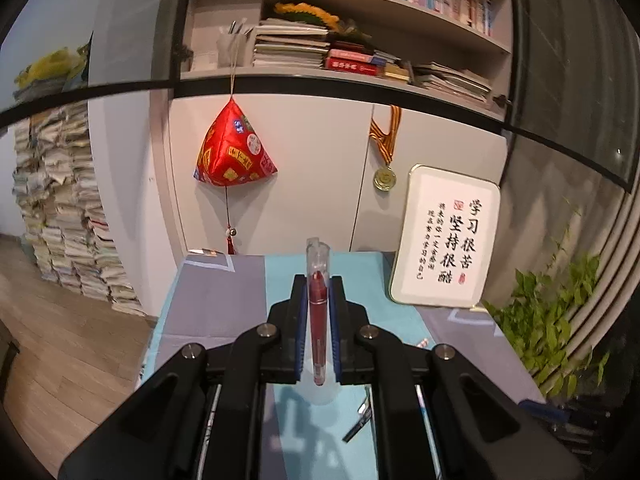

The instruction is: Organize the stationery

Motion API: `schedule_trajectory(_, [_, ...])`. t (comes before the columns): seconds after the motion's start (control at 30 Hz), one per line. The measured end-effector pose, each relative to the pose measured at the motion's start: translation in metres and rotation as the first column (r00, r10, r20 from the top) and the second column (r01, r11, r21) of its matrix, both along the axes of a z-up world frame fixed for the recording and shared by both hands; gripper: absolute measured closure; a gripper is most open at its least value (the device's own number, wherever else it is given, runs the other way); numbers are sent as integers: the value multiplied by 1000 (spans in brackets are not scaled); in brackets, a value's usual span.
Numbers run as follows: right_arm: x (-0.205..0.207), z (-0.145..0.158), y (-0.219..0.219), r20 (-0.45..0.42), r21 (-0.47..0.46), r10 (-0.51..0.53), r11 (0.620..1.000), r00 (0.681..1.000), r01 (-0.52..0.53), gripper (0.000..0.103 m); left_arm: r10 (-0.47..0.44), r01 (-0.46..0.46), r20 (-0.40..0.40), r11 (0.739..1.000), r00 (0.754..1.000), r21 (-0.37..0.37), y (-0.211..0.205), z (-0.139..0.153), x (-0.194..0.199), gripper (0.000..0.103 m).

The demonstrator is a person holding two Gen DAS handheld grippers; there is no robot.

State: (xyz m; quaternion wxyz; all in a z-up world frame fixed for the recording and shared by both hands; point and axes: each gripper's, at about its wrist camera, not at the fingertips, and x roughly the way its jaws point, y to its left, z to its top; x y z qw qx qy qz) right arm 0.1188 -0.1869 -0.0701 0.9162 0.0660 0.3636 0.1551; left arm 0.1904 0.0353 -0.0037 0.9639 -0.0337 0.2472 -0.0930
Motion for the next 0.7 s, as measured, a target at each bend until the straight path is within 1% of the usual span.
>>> schedule_trajectory(0.03, [2,1,1,0,1,-1,1000,1000,1,97,2,-2,-8,1000,1000,-11,1,0,4,95])
schedule_trajectory(0.1, [4,2,2,1,1,4,1000,1000,-4,97,-4,3,-25,1000,1000,-26,1,-1,13,95])
schedule_trajectory(0.17, [6,1,1,-4,-4,-1,1000,1000,1,97,6,-6,-22,1000,1000,-16,-1,-2,17,95])
schedule_trajectory(0.23, [11,-5,-6,-42,25,-27,999,999,28,97,12,-12,-27,1000,1000,1,-4,-5,22,95])
schedule_trajectory(0.3, [18,-15,-15,-98,50,-53,997,994,58,97,10,-9,-49,1000,999,15,-7,-12,30,95])
schedule_trajectory(0.4, [24,-29,-21,-150,34,-85,995,985,91,97,20,-16,-86,999,996,48,-11,-26,40,95])
schedule_trajectory(0.47, [30,-39,-25,-191,26,-100,994,976,107,94,19,-12,-112,998,994,58,-12,-34,46,95])
schedule_trajectory(0.5, [34,-45,-27,-221,23,-111,993,969,119,91,18,-11,-126,998,992,58,-12,-39,48,95])
schedule_trajectory(0.53, [38,-51,-30,-247,20,-126,991,961,134,86,17,-9,-137,998,990,59,-12,-42,49,95])
schedule_trajectory(0.57, [42,-56,-32,-270,19,-141,988,952,151,83,17,-8,-142,998,990,61,-12,-45,48,95])
schedule_trajectory(0.63, [49,-66,-38,-315,20,-176,981,933,192,68,20,-10,-146,997,989,73,-11,-50,46,95])
schedule_trajectory(0.7, [54,-74,-43,-355,37,-197,974,914,225,63,19,-7,-144,996,989,87,-10,-53,42,94])
